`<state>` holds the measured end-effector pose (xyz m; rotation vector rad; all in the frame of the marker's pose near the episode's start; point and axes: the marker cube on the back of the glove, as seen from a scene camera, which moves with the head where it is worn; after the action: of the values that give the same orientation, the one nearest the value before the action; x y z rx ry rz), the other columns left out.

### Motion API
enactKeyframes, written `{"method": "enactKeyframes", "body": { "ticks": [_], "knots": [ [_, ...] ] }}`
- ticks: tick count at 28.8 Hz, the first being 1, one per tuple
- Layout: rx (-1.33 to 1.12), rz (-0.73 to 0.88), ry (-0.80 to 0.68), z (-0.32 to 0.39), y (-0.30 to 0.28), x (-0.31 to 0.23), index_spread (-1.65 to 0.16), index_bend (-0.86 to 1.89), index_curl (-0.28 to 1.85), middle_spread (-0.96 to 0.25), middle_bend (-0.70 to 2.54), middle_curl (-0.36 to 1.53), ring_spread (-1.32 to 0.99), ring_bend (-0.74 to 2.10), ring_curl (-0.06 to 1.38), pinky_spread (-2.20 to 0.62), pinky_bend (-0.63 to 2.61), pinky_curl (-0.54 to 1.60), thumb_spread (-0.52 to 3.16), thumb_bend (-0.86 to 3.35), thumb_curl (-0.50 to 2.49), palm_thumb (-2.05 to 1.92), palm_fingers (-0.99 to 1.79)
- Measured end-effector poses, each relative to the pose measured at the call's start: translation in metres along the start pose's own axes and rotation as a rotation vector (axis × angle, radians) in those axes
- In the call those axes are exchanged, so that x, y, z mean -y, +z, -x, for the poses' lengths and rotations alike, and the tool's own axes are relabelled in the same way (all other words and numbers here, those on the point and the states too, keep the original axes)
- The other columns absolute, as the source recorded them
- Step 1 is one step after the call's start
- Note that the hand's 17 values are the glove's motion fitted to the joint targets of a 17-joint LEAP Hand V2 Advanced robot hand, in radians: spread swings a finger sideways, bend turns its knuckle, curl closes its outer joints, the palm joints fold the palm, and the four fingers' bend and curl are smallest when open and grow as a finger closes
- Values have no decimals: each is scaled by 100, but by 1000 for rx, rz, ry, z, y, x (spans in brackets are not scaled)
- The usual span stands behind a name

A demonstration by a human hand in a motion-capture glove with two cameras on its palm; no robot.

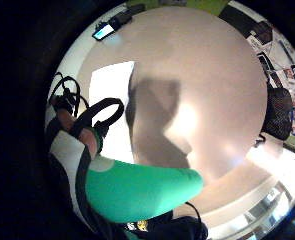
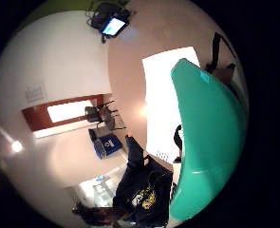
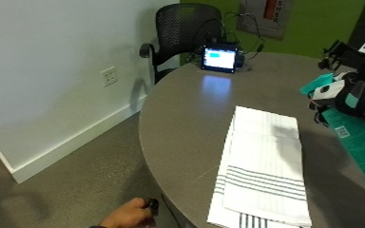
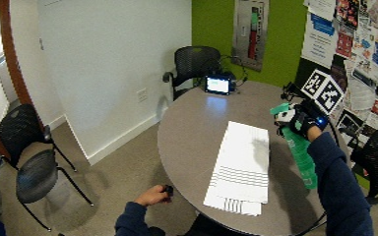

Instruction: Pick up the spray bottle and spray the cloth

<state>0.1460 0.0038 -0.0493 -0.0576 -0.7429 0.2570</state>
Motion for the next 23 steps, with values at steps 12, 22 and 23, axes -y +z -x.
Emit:
{"method": "enactKeyframes", "body": {
  "ticks": [12, 22, 23],
  "knots": [
    [-163, 140, 211, -27, 27, 35, -25, 15, 38, -14, 60, 49, -23, 60, 47, -26, 46, 39, 38, -3, 80, 104, 129],
    [-223, 276, 284, 8, 22, -9, -25, 15, 38, -14, 60, 49, -23, 60, 47, -26, 46, 39, 37, -3, 81, 103, 129],
    [-221, 281, 284, 8, 21, -9, -25, 15, 38, -14, 60, 49, -23, 60, 47, -26, 46, 39, 37, -3, 81, 103, 129]
  ]
}}
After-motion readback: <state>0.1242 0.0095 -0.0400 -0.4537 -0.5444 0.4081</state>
